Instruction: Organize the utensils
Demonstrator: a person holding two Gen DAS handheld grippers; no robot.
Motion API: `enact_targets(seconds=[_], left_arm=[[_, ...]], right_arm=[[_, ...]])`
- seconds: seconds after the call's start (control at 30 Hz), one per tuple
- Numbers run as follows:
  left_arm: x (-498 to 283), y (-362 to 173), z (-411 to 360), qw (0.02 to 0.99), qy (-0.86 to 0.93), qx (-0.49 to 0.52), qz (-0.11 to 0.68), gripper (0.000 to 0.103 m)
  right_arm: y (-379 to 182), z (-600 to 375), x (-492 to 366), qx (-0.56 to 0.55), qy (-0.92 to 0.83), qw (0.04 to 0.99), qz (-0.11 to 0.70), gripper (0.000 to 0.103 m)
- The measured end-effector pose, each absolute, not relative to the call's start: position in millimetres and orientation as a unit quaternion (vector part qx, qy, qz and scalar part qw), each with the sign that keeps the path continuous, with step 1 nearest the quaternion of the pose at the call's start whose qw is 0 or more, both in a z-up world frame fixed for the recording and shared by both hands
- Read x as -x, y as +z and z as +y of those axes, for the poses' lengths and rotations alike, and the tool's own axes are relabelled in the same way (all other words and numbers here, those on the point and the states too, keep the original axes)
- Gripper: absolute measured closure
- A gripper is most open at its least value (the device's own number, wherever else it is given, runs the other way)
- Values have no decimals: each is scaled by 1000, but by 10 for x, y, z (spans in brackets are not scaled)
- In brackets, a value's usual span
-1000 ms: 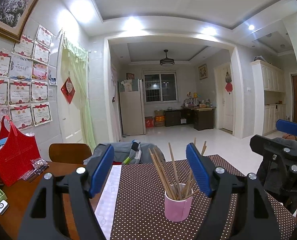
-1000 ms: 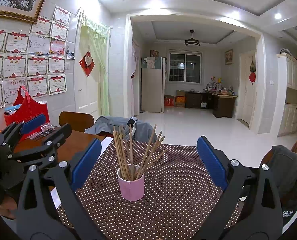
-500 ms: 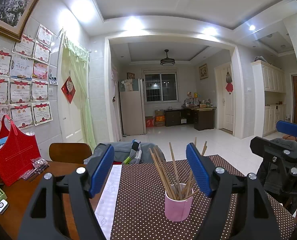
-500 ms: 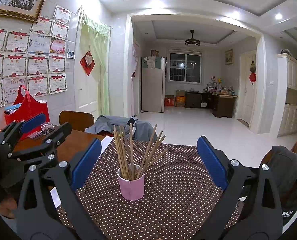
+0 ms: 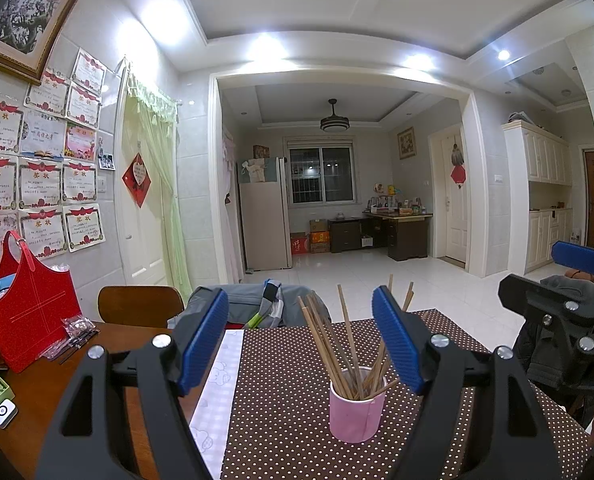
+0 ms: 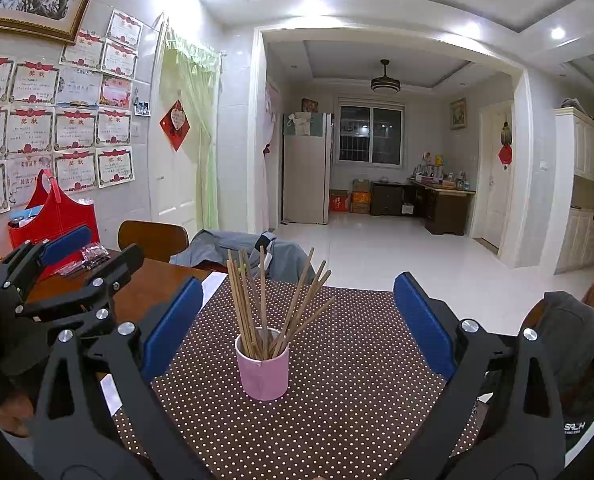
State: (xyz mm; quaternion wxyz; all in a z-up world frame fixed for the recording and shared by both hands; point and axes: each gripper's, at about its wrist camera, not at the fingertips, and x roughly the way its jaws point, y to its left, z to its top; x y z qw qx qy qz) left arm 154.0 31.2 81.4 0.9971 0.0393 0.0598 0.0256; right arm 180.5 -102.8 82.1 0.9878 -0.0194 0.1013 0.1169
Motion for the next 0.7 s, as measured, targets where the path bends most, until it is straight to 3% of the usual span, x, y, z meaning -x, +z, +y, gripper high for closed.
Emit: enact_targets(seconds=[0.7], left_arm=[[-1538, 810, 312, 997, 25, -40, 60, 30]], right_arm=[[801, -1032, -1818, 21, 117, 987, 104, 9]])
